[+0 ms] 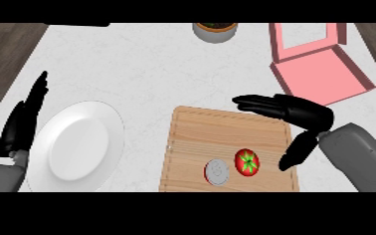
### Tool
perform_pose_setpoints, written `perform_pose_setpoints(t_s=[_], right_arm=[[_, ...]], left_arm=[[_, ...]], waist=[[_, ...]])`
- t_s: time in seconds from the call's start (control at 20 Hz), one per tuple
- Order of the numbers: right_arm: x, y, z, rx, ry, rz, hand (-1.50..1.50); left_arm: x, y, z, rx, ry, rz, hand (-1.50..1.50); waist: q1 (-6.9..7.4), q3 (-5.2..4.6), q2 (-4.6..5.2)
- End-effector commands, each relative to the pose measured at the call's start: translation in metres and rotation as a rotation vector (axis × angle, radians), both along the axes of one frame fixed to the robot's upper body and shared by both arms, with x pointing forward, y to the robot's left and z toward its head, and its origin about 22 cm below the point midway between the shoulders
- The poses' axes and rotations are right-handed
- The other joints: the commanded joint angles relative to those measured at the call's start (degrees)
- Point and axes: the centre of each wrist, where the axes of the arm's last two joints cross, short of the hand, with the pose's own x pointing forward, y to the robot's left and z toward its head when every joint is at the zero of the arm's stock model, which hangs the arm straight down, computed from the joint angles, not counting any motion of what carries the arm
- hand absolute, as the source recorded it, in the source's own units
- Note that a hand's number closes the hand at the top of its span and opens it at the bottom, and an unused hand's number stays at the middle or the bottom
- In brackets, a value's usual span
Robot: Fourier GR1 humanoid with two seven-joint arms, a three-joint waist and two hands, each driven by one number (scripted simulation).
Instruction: Pick the tomato from the cutting board and place it in the cardboard box
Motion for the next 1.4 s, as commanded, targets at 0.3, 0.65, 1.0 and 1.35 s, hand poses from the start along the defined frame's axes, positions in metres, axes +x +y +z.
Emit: perform_pose_setpoints(t_s=[0.3, 0.65, 1.0, 1.35], right_arm=[[0.023, 0.022, -0.009, -0.409, -0.211, 0.319, -1.50], [0.027, 0.049, -0.021, -0.544, -0.200, 0.394, -1.50], [0.026, 0.078, -0.055, -0.614, -0.245, 0.389, -1.50], [0.029, 0.086, -0.037, -0.586, -0.257, 0.404, -1.50]], left_arm=[[0.007, 0.001, -0.006, 0.016, 0.000, 0.004, 0.00], [-0.004, -0.007, -0.009, 0.006, 0.017, 0.027, 0.00], [-0.005, 0.026, -0.002, 0.015, 0.012, 0.045, 0.00], [0.003, 0.034, -0.013, 0.012, 0.018, 0.035, 0.00]], waist=[[-1.15, -0.24, -0.47], [-2.10, -0.24, -0.96], [-2.39, -0.27, -0.88], [-3.16, -0.31, -0.95]])
